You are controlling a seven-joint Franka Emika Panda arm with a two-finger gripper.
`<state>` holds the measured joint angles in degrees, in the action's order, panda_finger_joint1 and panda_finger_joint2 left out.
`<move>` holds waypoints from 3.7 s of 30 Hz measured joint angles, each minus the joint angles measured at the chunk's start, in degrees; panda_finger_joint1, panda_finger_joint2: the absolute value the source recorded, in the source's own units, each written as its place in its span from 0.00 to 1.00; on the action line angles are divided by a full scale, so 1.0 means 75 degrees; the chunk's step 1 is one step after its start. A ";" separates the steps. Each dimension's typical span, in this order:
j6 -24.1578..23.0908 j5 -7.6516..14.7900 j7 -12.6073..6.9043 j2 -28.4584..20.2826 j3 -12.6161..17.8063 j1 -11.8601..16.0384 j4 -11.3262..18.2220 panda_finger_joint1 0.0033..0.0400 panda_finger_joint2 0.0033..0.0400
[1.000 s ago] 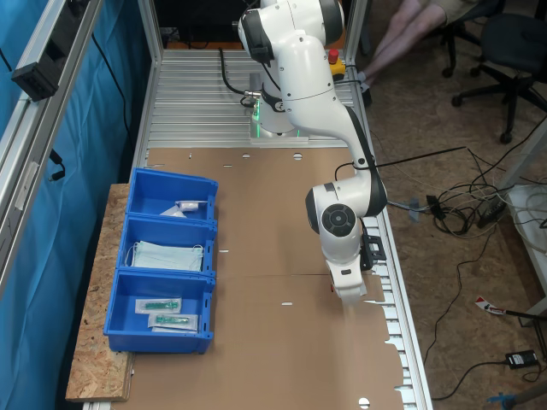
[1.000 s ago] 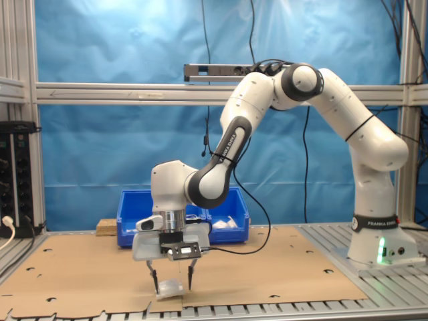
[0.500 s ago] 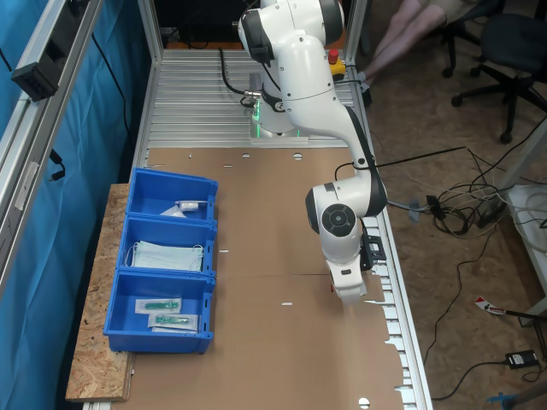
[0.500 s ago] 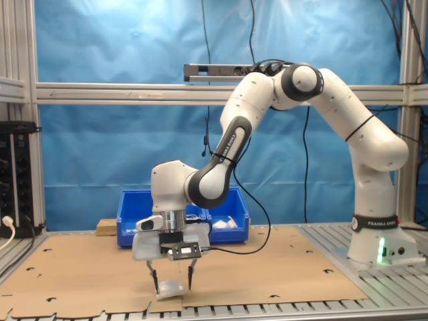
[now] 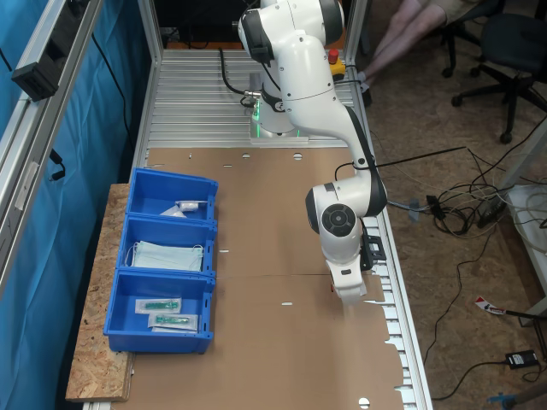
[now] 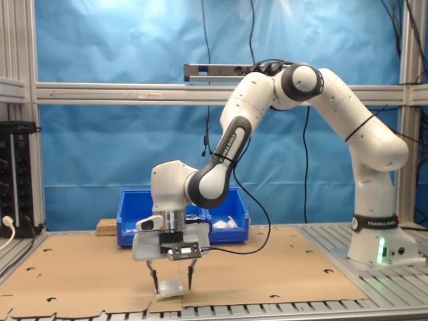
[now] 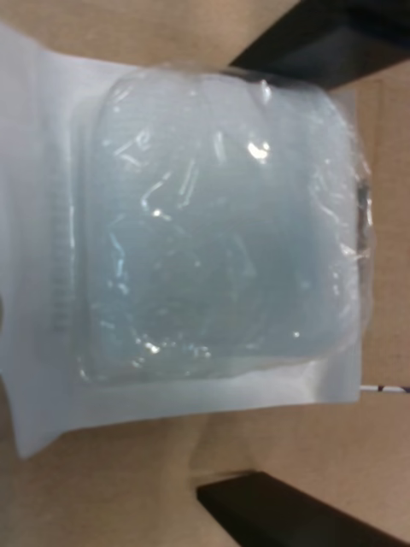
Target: Pick and place sorting task of medical equipment.
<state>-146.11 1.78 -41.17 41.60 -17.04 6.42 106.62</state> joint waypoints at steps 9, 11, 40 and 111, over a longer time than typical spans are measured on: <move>0.0000 0.0000 0.0000 0.0000 0.0000 0.0000 0.0000 1.00 1.00; 0.0000 0.0000 0.0000 0.0000 0.0002 0.0000 0.0000 1.00 1.00; -0.0019 0.0000 0.0000 -0.0109 0.0057 -0.0019 0.0007 0.12 0.12; 0.2766 0.0000 0.0000 -0.4777 0.3884 0.1877 0.2320 0.12 0.12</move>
<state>-125.36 1.78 -41.17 5.77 12.10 20.50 124.02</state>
